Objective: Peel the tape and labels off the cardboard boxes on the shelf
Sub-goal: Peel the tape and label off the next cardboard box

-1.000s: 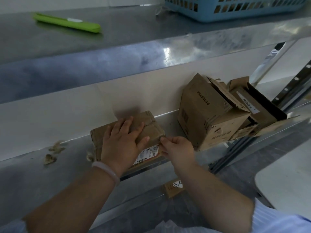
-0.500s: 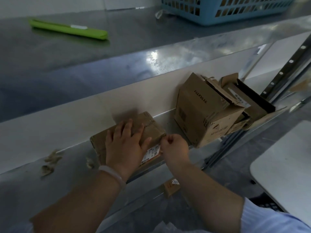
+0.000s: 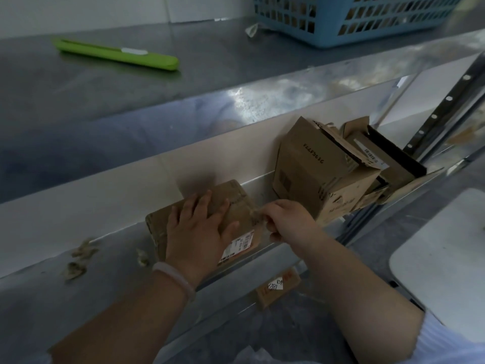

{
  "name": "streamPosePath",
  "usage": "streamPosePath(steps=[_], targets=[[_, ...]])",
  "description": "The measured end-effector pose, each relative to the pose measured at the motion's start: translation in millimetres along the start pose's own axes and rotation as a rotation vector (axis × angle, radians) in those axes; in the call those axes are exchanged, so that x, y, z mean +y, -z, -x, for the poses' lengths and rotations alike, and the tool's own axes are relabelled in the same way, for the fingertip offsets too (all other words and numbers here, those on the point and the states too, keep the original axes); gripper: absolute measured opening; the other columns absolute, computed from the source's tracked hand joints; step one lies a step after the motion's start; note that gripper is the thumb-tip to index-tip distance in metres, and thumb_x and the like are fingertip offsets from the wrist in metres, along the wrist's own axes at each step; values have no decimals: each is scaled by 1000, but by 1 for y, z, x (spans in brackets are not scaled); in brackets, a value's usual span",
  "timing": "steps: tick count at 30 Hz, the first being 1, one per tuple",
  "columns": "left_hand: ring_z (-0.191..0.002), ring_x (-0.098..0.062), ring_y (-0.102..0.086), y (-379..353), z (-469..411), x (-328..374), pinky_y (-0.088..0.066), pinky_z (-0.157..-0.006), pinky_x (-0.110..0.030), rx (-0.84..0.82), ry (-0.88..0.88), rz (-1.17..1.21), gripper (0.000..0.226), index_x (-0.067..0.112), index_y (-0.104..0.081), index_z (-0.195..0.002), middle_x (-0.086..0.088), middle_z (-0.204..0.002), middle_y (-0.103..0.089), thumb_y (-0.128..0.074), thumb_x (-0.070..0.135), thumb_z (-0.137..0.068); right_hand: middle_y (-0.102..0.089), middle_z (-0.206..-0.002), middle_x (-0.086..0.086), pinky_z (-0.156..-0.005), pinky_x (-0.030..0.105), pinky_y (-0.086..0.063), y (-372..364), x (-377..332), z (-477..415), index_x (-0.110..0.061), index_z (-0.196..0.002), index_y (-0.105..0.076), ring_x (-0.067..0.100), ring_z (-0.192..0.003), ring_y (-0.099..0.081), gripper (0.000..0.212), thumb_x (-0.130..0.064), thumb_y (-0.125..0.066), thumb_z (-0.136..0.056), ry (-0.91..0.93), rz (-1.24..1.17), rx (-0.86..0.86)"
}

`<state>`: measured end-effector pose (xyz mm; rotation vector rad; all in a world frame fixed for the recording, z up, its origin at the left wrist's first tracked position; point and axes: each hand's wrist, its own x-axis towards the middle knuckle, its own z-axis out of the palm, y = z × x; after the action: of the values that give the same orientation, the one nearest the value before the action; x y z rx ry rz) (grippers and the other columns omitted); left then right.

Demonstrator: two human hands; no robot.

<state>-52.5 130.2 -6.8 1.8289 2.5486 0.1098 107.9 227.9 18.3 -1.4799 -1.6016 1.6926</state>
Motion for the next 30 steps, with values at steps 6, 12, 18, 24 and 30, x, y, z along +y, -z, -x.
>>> streamPosePath(steps=[6,12,18,24,30], targets=[[-144,-20,-17,-1,7,-11,-10,-116,-47,4,-125,45,76,49,-29,-143,7,-158,-21,1,78,-80,-57,-77,5,-53,28,-47,17,-15,-12,-9,-101,-61,16,-63,-54,18,-22,-49,-97,120,192,84],[-143,-20,-22,-3,6,-13,-11,-115,-45,16,-152,59,75,48,-35,-142,8,-156,-26,1,79,-82,-71,-77,5,-80,45,-59,25,-20,-24,-11,-88,-63,16,-74,-69,6,-12,-61,-93,197,29,-90],[-144,-16,-15,0,8,-13,-6,-115,-43,11,-149,107,77,51,-30,-142,10,-158,-21,4,81,-79,-74,-90,1,-92,33,-53,39,-5,-29,-28,-103,-64,15,-92,-69,39,-6,-81,-74,300,76,-124],[-145,-12,-7,0,7,-13,0,-115,-38,-21,-135,72,74,55,-23,-142,15,-159,-12,4,81,-78,-68,-97,-8,-85,14,-51,27,-2,-32,-27,-118,-61,4,-90,-65,50,-3,-77,-78,416,232,-283],[-145,-12,-6,2,8,-13,-3,-117,-39,-51,-129,76,73,57,-21,-141,16,-159,-10,3,82,-77,-62,-82,-13,-65,6,-43,22,-1,-41,-21,-91,-68,3,-79,-60,5,-25,-70,-88,580,610,-85]])
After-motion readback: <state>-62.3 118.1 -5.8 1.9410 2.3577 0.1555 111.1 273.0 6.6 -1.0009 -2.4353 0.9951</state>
